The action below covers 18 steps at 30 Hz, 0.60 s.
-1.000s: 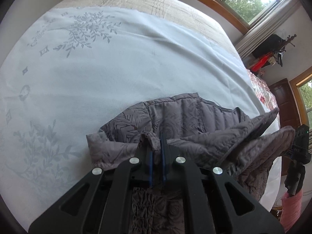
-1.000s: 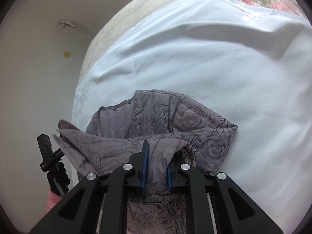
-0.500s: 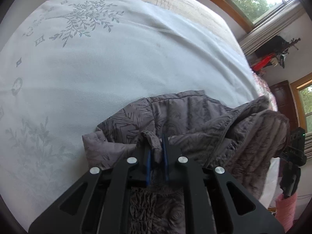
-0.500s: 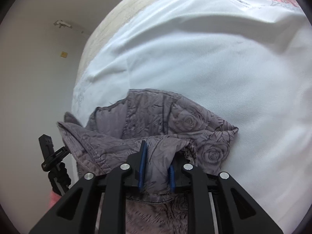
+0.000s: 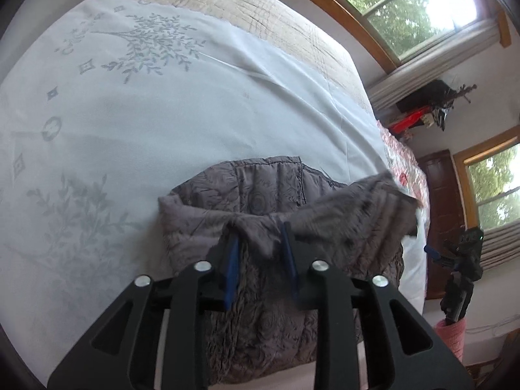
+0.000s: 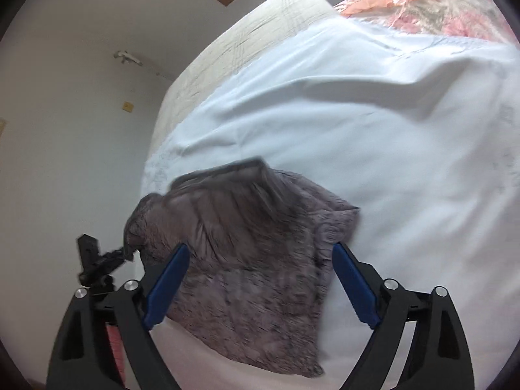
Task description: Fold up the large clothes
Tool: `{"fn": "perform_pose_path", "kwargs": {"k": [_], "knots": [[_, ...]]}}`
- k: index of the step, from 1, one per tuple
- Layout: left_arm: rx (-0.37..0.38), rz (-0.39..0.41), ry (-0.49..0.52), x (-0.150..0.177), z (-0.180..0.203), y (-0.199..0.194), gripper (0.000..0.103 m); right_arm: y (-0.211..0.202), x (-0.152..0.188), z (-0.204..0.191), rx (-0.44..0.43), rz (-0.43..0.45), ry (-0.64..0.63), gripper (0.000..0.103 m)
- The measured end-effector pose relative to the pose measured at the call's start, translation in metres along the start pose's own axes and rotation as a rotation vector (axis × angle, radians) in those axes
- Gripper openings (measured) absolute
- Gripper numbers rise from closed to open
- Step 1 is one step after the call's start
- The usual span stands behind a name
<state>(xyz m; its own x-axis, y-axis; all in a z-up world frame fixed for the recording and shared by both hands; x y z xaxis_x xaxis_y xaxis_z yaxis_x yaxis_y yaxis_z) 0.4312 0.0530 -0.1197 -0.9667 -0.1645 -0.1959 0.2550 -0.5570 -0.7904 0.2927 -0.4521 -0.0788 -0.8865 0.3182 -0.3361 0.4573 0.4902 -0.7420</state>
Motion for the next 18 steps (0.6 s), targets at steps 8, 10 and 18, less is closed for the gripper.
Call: {"fn": "perform_pose_path", "kwargs": {"k": [8,10,18], "knots": [[-0.069,0.040,0.000,0.000,-0.014,0.000,0.041,0.037,0.012,-0.010,0.094,-0.066,-0.109,0.086],[-0.114,0.020,0.033,0.008,-0.013,0.015,0.042,0.050,0.012,-0.010,0.125,-0.081,-0.123,0.085],[-0.275,-0.016,0.127,0.021,-0.016,0.067,0.040,0.105,0.009,-0.002,0.228,-0.145,-0.149,0.051]]}}
Point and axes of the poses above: each gripper's, at about its wrist camera, not at the fingertips, and y roughly the way its jaws point, z to its right, x to its underside, the point moved 7 cm from there along y, roughly the way its jaws point, and after that the axes turned 9 degrees about -y, right-handed, at the moved point
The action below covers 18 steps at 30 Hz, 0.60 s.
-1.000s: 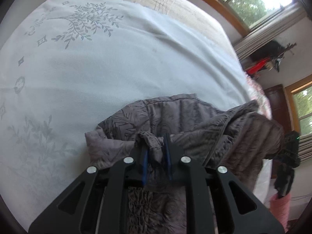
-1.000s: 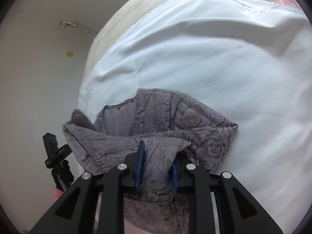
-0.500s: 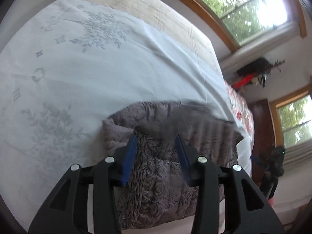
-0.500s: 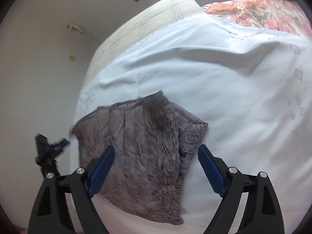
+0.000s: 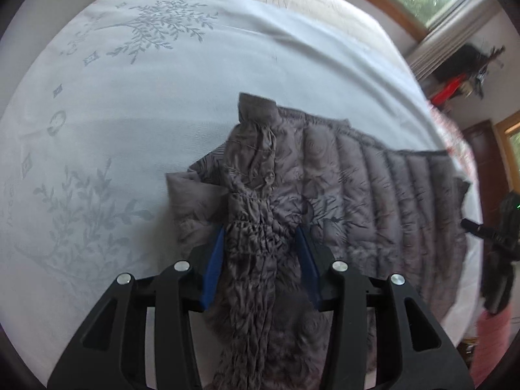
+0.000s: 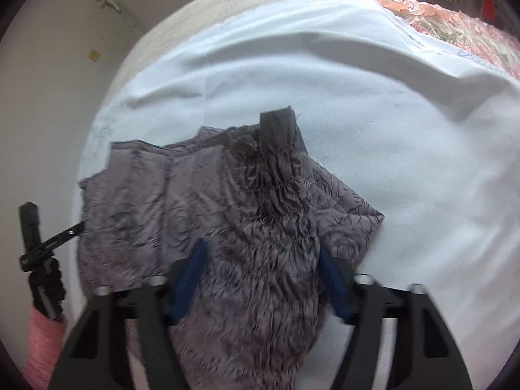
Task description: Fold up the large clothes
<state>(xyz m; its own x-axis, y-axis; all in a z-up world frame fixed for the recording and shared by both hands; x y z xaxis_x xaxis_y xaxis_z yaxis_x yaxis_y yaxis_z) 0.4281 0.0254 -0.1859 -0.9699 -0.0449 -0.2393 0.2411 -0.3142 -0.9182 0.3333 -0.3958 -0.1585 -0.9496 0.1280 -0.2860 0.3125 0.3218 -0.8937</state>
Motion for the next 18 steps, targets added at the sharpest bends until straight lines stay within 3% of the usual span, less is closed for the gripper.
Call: {"fn": "perform_pose_path", "kwargs": {"k": [1,2,4,8,11,16,18], "knots": [[-0.009,0.009,0.004,-0.001,0.001,0.002,0.028,0.000,-0.001,0.000,0.014,0.007,-0.008,0.036],[-0.010,0.025,0.005,-0.002,0.004,0.001,0.014,-0.001,-0.003,0.000,0.041,0.016,-0.018,0.029],[-0.003,0.064,-0.003,-0.005,0.007,-0.006,0.009,-0.009,-0.006,0.001,0.050,0.042,-0.021,0.014],[-0.018,0.170,-0.012,-0.014,0.010,-0.028,0.007,-0.032,-0.013,0.010,0.051,0.117,0.001,0.011],[-0.014,0.204,-0.031,-0.017,0.006,-0.032,0.007,-0.034,-0.014,0.022,-0.001,0.133,0.076,0.011],[-0.095,0.150,0.012,-0.006,-0.003,0.001,0.008,-0.006,-0.004,0.035,0.028,0.077,0.112,0.011],[-0.089,0.131,0.004,-0.001,-0.009,0.012,0.009,0.004,0.000,0.039,0.020,0.068,0.131,0.012]]}}
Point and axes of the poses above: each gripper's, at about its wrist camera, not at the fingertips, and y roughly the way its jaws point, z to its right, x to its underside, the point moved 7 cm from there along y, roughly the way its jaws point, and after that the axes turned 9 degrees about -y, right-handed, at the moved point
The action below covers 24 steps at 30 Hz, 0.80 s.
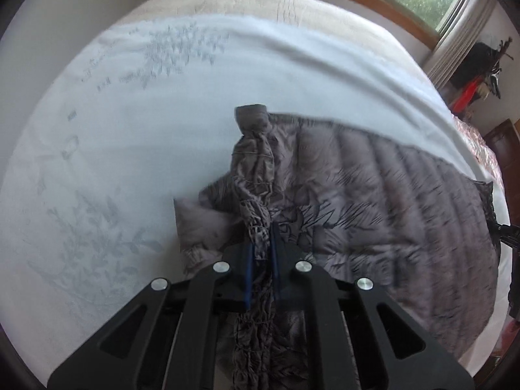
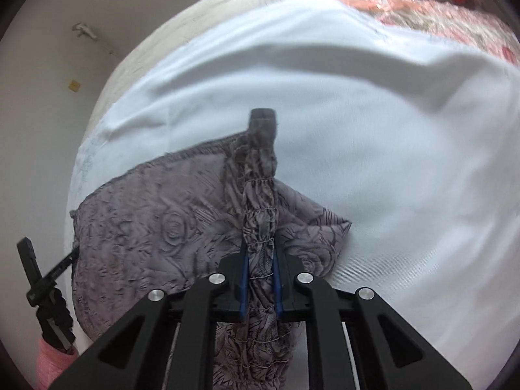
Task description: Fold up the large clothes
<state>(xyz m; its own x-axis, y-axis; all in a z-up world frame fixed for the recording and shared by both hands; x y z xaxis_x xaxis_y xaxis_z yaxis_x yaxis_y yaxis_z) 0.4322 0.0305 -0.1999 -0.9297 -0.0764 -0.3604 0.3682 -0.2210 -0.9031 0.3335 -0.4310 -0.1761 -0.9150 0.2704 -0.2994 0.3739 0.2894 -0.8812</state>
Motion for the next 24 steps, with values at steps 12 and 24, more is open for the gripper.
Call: {"fn": "perform_pose_path", "kwargs": {"k": [12,24], "knots": [[-0.077,0.023,-0.028,-0.002,-0.005,-0.010,0.022,-0.029,0.006,-0.016,0.221,0.105,-0.087,0.029],[-0.118,0.228,0.100,0.066,0.057,-0.081,0.036,-0.045,0.053,-0.088,0.238,0.241,-0.202,0.030]]}}
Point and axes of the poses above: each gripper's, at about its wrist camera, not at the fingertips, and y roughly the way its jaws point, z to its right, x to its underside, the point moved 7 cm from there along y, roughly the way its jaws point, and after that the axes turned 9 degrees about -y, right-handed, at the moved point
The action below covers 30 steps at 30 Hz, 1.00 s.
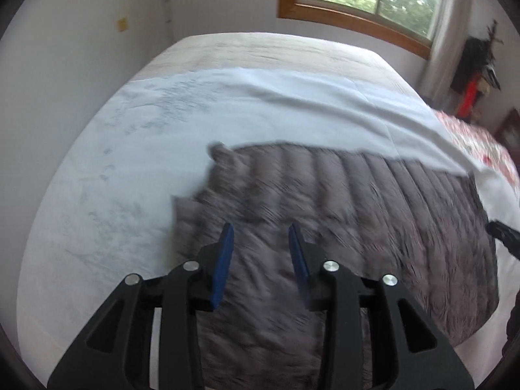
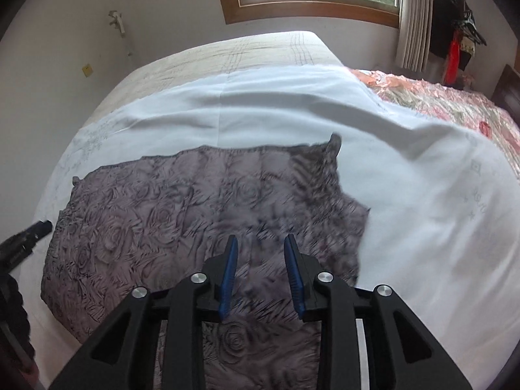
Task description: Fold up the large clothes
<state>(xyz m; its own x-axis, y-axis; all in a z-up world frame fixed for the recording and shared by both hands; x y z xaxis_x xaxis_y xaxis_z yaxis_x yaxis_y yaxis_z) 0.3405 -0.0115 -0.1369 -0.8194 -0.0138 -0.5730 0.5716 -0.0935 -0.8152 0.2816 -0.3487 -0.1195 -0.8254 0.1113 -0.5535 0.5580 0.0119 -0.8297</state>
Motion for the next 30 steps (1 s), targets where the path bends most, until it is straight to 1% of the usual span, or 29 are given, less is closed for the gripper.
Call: {"fn": "perform_pose_path", "kwargs": {"k": [1,4,7,10,14,19,25,30], "knots": [[-0.009,-0.005,0.013,0.005,0.004,0.005,0.037,0.003,0.006,0.000,0.013,-0.004,0.001,0.030],[-0.012,-0.060,0.036,0.030,0.007,0.022,0.037,0.012,0.019,0.000,0.022,-0.007,-0.003,0.030],[-0.012,-0.077,0.060,0.041,0.004,0.035,0.038,0.020,0.028,0.001,0.029,-0.008,-0.002,0.030],[-0.006,-0.083,0.059,0.044,0.005,0.039,0.038,0.028,0.033,0.002,0.028,-0.005,0.013,0.030],[0.010,-0.075,0.065,0.046,0.004,0.046,0.038,0.034,0.038,-0.001,0.060,0.014,-0.021,0.030],[0.018,-0.064,0.066,0.045,0.004,0.051,0.038,0.037,0.041,0.000,0.064,0.029,-0.024,0.030],[0.027,-0.052,0.067,0.046,0.004,0.051,0.038,0.040,0.044,-0.003,0.097,0.041,-0.055,0.031],[0.037,-0.054,0.066,0.049,0.006,0.047,0.038,0.038,0.041,-0.004,0.069,0.027,-0.049,0.031]]}}
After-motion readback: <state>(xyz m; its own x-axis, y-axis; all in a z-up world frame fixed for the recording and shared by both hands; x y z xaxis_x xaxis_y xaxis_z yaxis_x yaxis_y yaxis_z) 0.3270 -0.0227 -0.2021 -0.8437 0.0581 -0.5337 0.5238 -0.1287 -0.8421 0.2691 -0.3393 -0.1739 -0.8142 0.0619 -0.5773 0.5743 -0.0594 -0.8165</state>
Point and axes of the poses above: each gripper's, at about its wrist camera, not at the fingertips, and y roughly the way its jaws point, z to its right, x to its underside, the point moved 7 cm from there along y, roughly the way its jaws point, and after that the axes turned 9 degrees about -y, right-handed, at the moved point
